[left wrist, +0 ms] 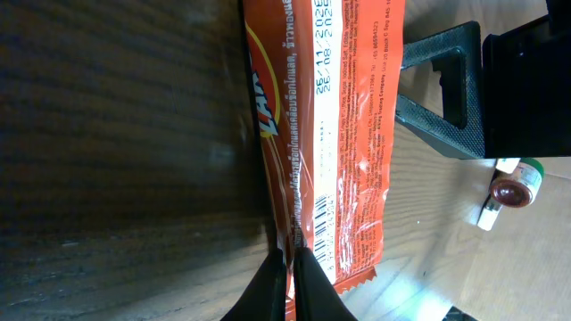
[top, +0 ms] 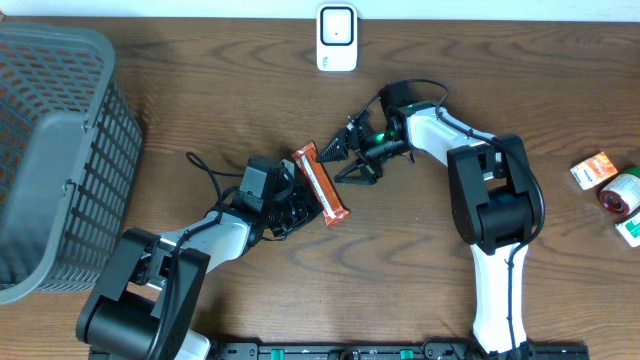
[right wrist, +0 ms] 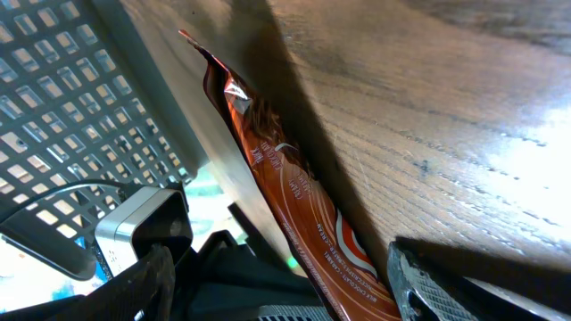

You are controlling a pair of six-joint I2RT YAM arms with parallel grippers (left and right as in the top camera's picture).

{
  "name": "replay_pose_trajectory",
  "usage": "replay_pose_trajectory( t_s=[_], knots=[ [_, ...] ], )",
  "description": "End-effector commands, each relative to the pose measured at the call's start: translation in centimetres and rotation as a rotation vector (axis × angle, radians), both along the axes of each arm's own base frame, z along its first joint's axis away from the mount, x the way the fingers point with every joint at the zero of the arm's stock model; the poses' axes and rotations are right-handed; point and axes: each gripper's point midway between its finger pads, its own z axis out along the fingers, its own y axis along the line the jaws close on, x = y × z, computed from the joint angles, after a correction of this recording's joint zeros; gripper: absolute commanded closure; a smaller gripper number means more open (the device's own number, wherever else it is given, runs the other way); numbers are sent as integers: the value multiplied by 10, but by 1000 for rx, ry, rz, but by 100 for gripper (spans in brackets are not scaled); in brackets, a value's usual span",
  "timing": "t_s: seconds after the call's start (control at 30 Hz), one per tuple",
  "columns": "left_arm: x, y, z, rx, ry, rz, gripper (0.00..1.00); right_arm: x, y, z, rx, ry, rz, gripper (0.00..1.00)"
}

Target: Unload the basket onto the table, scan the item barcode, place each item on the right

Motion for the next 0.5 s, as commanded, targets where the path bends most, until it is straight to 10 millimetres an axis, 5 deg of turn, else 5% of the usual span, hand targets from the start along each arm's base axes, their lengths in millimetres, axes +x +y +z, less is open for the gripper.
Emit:
replay_pose_trajectory(
  t_s=[0.0, 0.23, 0.47],
  knots=[
    [-1, -2, -1, -5, -2, -11, 93, -19, -86, -151, -645, -49, 37, 22],
    [13, -20, 32, -136, -90, -31, 93, -19, -85, -151, -648, -51, 40, 22],
    [7, -9, 15, -63, -39, -3, 93, -19, -86, -152, -652, -52, 40, 22]
  ],
)
